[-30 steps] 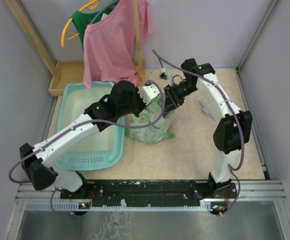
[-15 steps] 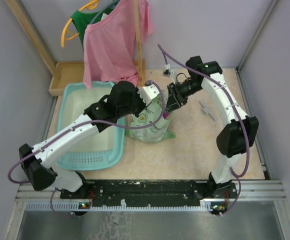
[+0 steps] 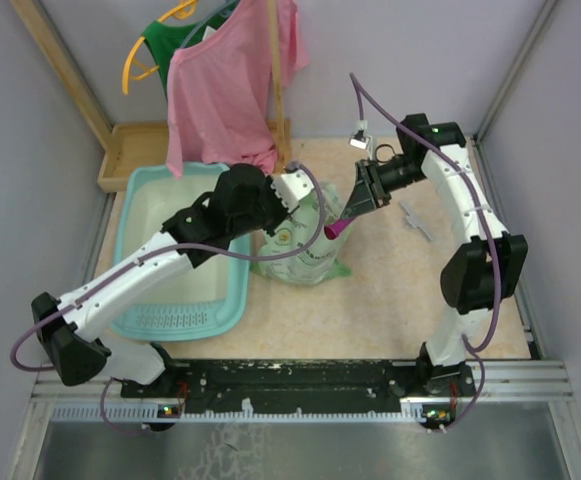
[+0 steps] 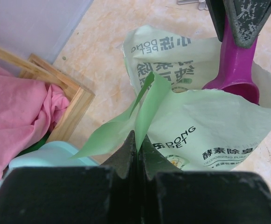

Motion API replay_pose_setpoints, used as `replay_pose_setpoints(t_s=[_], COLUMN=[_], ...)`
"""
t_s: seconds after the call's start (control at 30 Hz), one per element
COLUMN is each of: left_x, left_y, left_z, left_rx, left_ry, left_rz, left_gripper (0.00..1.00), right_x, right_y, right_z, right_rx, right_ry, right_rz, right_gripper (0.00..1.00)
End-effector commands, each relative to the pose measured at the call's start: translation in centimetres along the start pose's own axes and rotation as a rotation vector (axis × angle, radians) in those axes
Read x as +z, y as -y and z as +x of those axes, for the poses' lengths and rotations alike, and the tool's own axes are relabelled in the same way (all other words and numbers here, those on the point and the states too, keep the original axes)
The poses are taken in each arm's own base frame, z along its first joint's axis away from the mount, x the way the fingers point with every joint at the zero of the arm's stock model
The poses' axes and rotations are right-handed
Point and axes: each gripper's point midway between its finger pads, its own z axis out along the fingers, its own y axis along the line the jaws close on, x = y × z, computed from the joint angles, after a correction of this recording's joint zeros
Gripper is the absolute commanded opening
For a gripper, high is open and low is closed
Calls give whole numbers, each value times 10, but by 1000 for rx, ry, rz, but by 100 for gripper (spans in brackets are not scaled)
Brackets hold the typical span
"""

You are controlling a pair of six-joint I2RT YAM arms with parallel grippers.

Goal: Fill the litter box with clean litter
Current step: 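Scoop the cat litter from the cat litter bag.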

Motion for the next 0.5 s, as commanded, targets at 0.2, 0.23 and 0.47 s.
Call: replay_pose_setpoints(t_s=[0.2, 0.23, 0.47], left_x=[-33, -34, -36], left_y=[-17, -17, -17], left_z=[-58, -58, -59], left_rx=[-47, -48, -51], left_ry=[229, 230, 234], left_rz=[-62, -62, -64], left_gripper=[0, 0, 0], right_x=[3, 2, -1], right_y=[-11, -9, 1], right_z=[-3, -4, -12], right_rx=[57, 61, 89], right_ry=[19, 21, 42], right_rz=[-92, -90, -92], right_gripper=[0, 0, 0])
